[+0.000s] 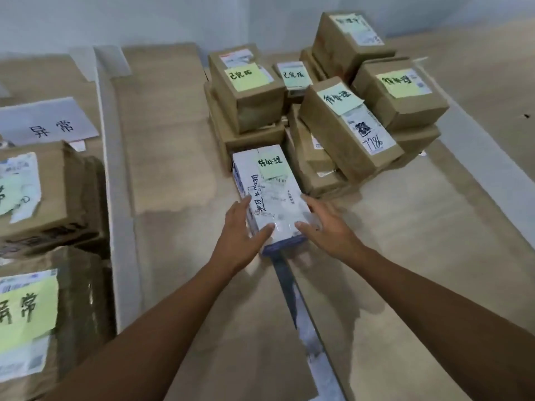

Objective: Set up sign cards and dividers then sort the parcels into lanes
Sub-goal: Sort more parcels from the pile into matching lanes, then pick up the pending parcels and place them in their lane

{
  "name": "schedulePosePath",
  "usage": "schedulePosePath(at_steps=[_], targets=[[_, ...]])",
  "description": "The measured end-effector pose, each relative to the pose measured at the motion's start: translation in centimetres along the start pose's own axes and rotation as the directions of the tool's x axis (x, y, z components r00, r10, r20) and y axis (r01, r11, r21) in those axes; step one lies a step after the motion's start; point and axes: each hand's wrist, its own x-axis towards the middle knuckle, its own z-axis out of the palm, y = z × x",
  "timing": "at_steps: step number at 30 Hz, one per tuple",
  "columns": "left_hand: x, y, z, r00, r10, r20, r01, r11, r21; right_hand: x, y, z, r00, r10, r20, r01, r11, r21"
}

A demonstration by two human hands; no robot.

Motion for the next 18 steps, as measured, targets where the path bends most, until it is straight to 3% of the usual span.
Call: schedulePosePath(at_steps=[4,10,18], targets=[[2.3,-0.2,3.3,0.998,-0.063,-0.027,0.06,0.994,-0.086,3.7,2.7,1.4,0.991,-0.085,0.098,0.078,0.994,0.078],[1.8,0.7,3.6,0.987,-0.158,-0.029,0.153,0.979,-0.137,3.8,3.3,2.1,0.989,-0.106,0.099,0.093,0.988,0.123],[-4.4,3.6,-0.4,0.996,-0.088,-0.022,0.082,0.977,-0.195,-2.3,-1.2,-0.4,0.973,-0.226,0.054,0.224,0.974,0.036]])
